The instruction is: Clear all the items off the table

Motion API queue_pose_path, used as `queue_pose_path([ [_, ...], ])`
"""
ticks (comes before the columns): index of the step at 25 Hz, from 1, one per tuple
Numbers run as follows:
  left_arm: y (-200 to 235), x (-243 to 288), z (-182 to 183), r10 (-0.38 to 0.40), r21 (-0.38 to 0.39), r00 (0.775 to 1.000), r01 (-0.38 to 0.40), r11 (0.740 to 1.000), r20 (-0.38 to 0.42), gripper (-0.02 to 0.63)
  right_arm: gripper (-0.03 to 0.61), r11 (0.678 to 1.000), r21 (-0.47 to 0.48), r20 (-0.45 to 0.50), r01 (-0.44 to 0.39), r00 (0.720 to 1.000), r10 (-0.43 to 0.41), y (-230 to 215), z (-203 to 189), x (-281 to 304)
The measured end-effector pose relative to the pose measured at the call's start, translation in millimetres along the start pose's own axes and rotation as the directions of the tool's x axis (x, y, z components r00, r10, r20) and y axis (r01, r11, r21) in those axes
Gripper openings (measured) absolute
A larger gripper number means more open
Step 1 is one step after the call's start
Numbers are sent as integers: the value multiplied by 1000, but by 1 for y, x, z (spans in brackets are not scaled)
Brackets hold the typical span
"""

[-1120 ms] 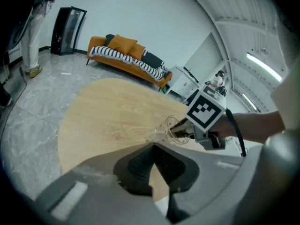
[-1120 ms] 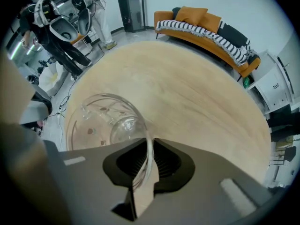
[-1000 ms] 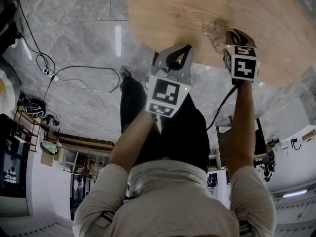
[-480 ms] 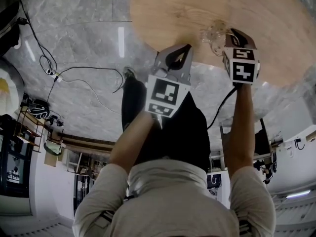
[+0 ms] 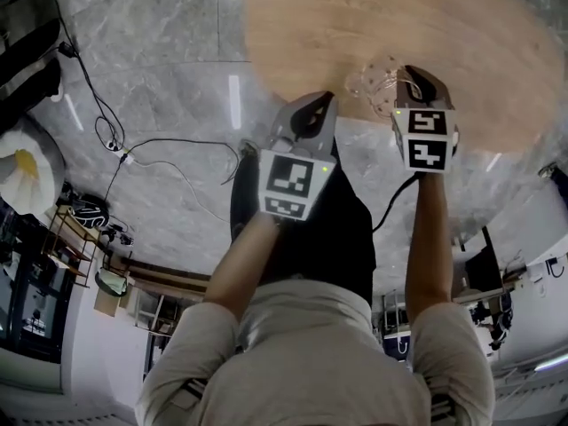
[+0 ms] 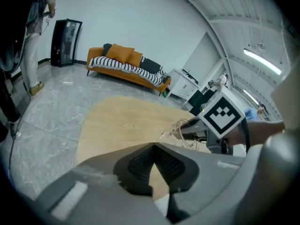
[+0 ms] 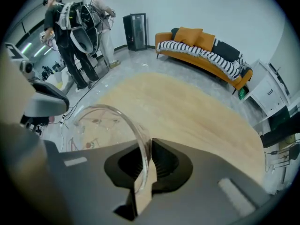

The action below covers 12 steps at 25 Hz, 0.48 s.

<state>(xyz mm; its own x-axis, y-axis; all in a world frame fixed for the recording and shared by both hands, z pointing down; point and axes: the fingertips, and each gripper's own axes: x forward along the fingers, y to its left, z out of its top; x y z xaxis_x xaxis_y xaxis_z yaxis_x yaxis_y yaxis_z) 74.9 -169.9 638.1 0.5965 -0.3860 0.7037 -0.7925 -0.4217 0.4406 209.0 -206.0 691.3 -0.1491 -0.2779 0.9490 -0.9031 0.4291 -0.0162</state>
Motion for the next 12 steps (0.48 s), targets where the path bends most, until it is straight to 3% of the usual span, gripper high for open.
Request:
queue_pose_path([
  [12, -18, -57, 67, 43, 79, 997, -48, 996, 68, 20, 26, 1000, 13, 146, 9, 989, -11, 23, 47, -86],
])
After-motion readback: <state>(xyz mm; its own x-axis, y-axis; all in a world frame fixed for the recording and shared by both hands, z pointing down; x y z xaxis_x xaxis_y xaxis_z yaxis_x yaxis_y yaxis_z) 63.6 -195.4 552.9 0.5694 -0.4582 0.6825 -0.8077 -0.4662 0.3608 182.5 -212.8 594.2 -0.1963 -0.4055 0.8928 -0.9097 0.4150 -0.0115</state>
